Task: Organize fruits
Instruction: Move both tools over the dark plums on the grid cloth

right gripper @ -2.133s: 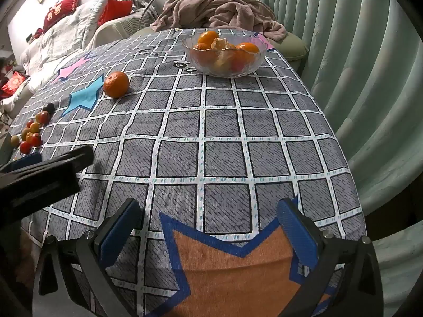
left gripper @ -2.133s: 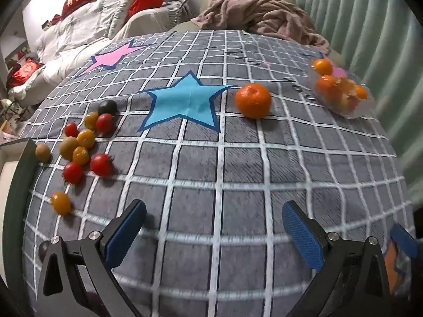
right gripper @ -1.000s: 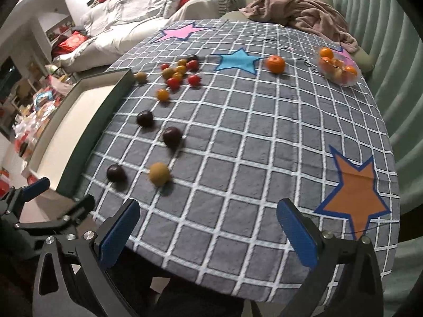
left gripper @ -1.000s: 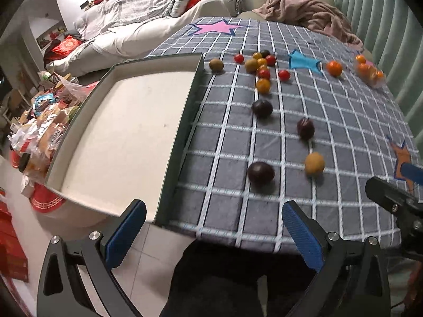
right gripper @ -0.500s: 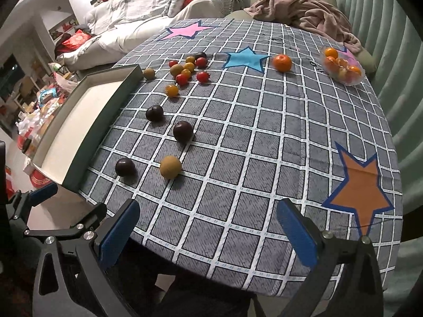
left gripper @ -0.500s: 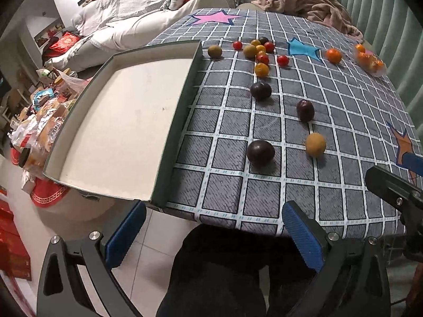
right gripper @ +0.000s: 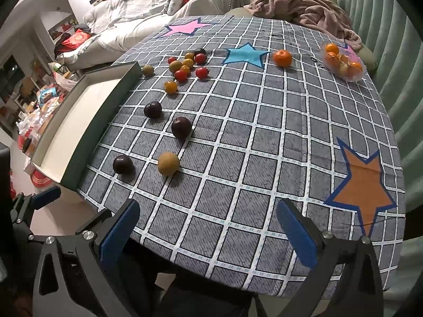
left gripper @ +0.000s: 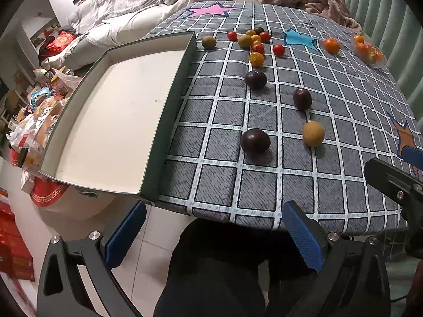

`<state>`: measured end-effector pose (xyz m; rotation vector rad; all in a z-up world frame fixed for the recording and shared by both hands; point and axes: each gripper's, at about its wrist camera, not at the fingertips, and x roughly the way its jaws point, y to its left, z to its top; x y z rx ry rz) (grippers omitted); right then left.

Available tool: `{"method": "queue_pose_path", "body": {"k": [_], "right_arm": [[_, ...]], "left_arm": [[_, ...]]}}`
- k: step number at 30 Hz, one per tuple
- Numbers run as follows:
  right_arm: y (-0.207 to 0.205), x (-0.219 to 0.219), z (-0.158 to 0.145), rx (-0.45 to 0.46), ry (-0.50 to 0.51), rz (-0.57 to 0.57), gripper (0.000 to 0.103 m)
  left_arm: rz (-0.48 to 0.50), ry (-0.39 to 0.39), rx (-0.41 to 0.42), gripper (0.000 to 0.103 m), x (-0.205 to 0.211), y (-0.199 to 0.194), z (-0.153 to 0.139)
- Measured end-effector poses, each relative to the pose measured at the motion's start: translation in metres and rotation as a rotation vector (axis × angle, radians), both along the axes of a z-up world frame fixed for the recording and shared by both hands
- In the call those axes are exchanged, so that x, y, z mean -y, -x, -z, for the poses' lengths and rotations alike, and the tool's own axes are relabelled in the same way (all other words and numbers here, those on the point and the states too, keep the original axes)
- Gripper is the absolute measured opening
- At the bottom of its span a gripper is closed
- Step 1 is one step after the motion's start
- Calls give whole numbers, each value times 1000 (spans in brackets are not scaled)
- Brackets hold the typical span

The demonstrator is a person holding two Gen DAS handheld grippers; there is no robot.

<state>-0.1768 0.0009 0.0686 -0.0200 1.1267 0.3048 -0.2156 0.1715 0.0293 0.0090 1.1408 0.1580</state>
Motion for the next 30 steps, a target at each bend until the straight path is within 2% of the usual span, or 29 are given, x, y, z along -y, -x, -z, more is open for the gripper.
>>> {"method": "queue_pose_path", "body": {"k": [18, 30], "right_arm": [[-11, 4, 7, -19, -3, 3, 103], [-32, 3, 10, -11, -1, 0, 103]], "left_arm": [[9, -16, -21, 103, 9, -11, 8], [19, 6, -15, 103, 11, -35, 16]]}}
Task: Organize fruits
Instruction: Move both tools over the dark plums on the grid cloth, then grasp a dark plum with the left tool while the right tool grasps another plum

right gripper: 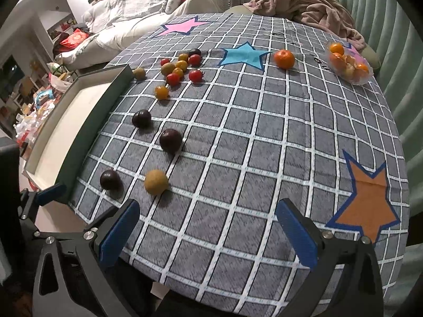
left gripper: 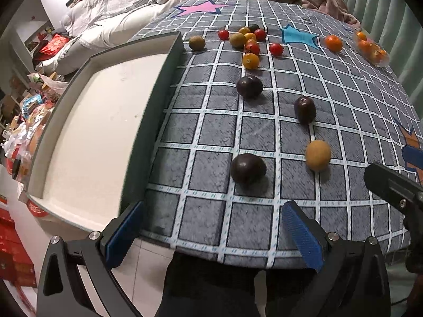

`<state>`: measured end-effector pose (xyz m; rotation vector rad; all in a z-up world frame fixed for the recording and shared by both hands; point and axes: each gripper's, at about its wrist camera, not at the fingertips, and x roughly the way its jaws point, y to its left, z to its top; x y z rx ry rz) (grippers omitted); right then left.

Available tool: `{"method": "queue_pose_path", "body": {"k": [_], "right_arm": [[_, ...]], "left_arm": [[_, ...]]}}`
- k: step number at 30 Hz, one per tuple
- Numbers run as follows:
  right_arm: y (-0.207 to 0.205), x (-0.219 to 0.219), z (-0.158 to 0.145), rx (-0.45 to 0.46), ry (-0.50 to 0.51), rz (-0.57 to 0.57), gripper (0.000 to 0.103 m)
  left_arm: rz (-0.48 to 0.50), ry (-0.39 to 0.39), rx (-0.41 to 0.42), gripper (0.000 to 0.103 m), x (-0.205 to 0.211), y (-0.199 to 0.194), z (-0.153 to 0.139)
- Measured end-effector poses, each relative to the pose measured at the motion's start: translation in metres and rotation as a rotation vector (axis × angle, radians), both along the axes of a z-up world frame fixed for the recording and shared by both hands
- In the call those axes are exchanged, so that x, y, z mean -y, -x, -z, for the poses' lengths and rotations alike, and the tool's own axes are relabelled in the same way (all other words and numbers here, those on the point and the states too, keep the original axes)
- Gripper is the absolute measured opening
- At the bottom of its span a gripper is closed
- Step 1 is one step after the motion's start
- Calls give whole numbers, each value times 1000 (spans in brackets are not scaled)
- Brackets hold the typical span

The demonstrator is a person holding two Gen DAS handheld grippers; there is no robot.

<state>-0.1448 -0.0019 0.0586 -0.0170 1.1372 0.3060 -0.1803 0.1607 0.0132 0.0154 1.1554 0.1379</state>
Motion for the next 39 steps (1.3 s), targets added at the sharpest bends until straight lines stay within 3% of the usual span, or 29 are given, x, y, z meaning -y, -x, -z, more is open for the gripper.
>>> {"method": "queue_pose_path", "body": {"k": [9, 25, 30, 32, 36, 38, 39], "right_arm": [[-14, -3, 2, 2, 6, -8, 103], [-45, -41, 17, 29, 36, -108, 102], [-51, -55, 27, 24, 50, -149, 90], [-53, -58, 31, 14, 48, -158, 77], [-51, -66, 35, 29, 101, -181, 62], [-49, -67, 34, 42, 103, -198, 41], [-49, -66, 33, 41, 91, -204, 37]], "left_arm": [[10, 4, -5, 103, 7, -9, 7], [1, 72, 71, 103, 3, -29, 13], [24, 69, 85, 103, 4, -32, 14], [29, 71, 78, 103, 4, -33, 14], [48, 65, 63, 103, 3, -30, 12], [68, 41, 80, 103, 4, -25, 11], [75, 35, 88, 103, 4, -23, 11]]}}
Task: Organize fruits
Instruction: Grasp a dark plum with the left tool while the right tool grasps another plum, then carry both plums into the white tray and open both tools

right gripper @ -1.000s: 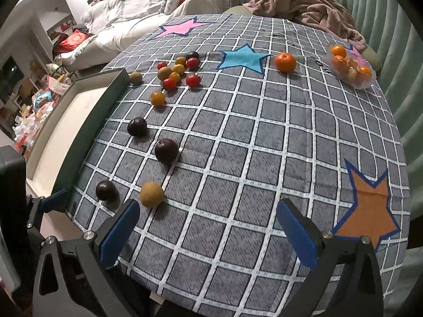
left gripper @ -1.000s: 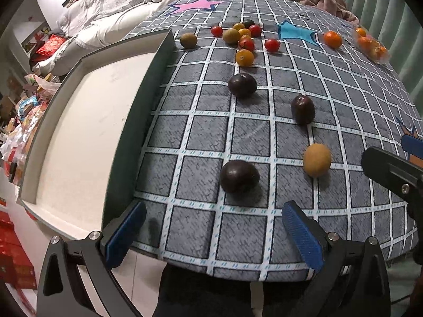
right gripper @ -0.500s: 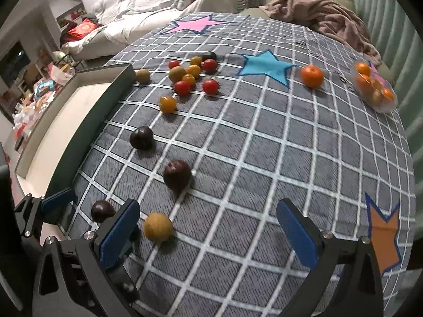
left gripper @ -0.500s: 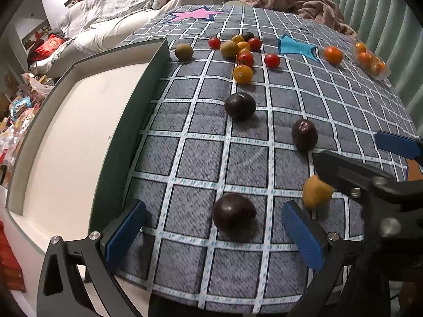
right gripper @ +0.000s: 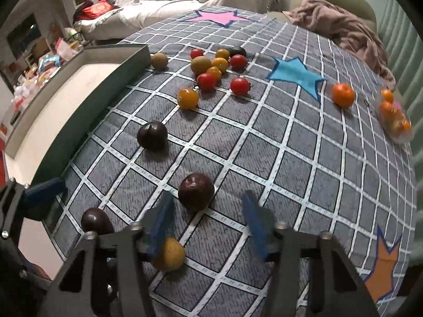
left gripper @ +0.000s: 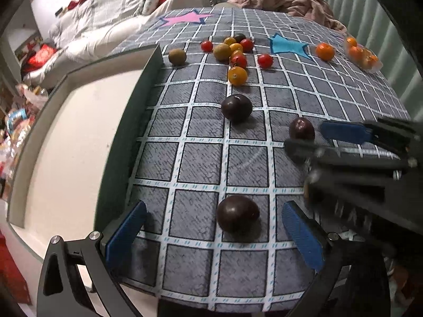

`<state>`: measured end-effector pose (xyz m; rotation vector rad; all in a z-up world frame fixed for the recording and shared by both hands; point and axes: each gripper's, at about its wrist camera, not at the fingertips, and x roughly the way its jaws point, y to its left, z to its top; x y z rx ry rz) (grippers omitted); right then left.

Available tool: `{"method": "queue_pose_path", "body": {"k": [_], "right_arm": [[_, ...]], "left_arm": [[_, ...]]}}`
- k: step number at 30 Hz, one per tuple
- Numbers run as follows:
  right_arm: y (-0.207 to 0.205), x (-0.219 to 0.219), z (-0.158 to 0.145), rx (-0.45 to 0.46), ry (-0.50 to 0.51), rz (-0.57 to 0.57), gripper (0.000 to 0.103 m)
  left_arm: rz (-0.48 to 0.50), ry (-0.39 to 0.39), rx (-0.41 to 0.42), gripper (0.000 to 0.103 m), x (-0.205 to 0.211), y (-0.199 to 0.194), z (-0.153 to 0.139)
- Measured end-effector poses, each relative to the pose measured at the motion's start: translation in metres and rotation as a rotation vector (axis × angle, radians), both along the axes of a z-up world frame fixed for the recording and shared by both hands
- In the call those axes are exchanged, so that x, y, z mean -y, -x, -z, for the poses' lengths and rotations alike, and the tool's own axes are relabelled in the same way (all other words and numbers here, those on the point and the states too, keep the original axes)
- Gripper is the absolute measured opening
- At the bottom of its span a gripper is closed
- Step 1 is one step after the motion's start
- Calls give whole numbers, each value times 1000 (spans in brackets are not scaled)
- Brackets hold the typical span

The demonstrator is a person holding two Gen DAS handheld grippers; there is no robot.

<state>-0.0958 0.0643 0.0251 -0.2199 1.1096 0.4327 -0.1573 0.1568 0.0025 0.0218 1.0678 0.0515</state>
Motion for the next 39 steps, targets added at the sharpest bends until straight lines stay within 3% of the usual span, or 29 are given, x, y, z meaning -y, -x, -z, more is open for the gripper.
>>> {"method": "queue_pose_path", "body": {"k": [2, 4, 6, 10, 12, 14, 21, 29, 39], "right_arm": [[-1, 2, -1, -15, -33, -6, 28], [0, 4, -1, -14, -43, -5, 28], [1, 6, -1, -15, -55, -3, 28], [3, 12, -2, -22, -77, 4, 28], [5, 16, -4, -19, -81, 13, 28], [7, 22, -6, -21, -95, 24, 28], [16, 38, -16, -21, -130, 53, 28], [23, 46, -30, -27, -169, 71, 28], [28, -4, -62, -4, -203, -19, 28]], "left_arm": [[11, 2, 18, 95, -1, 4, -1], [13, 17, 21, 87, -1, 4, -3], [18, 27, 24, 72, 0, 2, -5], [35, 32, 24, 56, 4, 0, -7], [45, 36, 27, 38, 6, 1, -8], [53, 54, 24, 30, 6, 2, -9], [25, 125, 15, 29, -1, 8, -14], [35, 147, 74, 29, -7, 16, -43], [-61, 133, 129, 29, -71, 21, -66]]}}
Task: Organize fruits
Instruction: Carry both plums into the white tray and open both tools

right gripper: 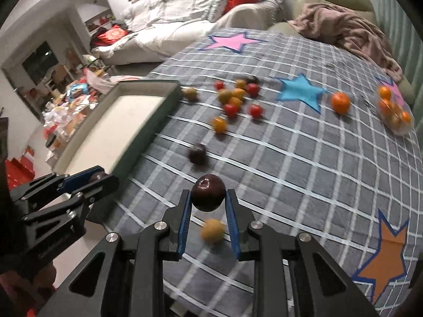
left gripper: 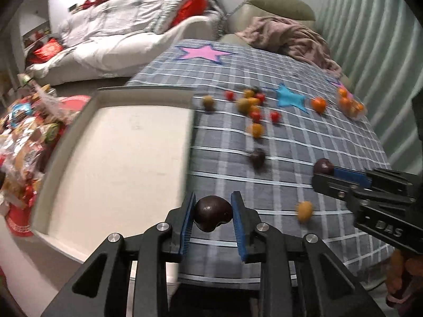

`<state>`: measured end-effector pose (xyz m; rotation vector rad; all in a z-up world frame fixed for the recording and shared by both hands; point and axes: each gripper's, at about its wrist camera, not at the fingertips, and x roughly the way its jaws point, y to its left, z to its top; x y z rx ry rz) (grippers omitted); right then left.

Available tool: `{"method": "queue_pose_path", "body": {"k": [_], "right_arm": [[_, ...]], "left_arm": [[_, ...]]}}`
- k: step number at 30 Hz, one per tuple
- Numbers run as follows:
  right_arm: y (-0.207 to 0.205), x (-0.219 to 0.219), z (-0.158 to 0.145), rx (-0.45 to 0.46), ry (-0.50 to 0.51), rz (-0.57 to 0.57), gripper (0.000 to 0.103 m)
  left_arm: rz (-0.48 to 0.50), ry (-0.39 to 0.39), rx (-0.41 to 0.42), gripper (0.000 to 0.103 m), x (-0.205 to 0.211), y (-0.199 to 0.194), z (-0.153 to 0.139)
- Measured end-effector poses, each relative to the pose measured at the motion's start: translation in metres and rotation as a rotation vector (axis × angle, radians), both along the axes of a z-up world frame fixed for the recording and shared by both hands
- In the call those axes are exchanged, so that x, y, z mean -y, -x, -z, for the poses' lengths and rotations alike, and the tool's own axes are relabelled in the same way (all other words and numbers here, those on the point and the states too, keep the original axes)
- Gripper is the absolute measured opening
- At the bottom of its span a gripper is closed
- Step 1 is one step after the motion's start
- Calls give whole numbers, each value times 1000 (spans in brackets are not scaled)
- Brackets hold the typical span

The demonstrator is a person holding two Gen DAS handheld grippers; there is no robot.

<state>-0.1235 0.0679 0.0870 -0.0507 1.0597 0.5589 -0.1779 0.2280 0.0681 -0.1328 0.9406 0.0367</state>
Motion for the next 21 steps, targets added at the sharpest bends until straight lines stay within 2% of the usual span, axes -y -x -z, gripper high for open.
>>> {"method": "queue_pose_path", "body": {"k": [5, 11, 14, 21], "right_arm": [[4, -51, -4, 1, -13, -87, 28], [7, -119, 3, -15, -14, -194, 28], [9, -146, 12, -19, 13, -240, 28], [3, -179, 36, -24, 108, -292, 28]], "left_arm": [[-107, -40, -15, 29, -58, 4, 4], [-180, -95, -60, 29, -104, 1, 20], [-199, -106, -86, 29, -116, -1, 32], [-204, -126, -123, 29, -127, -8, 50]]}}
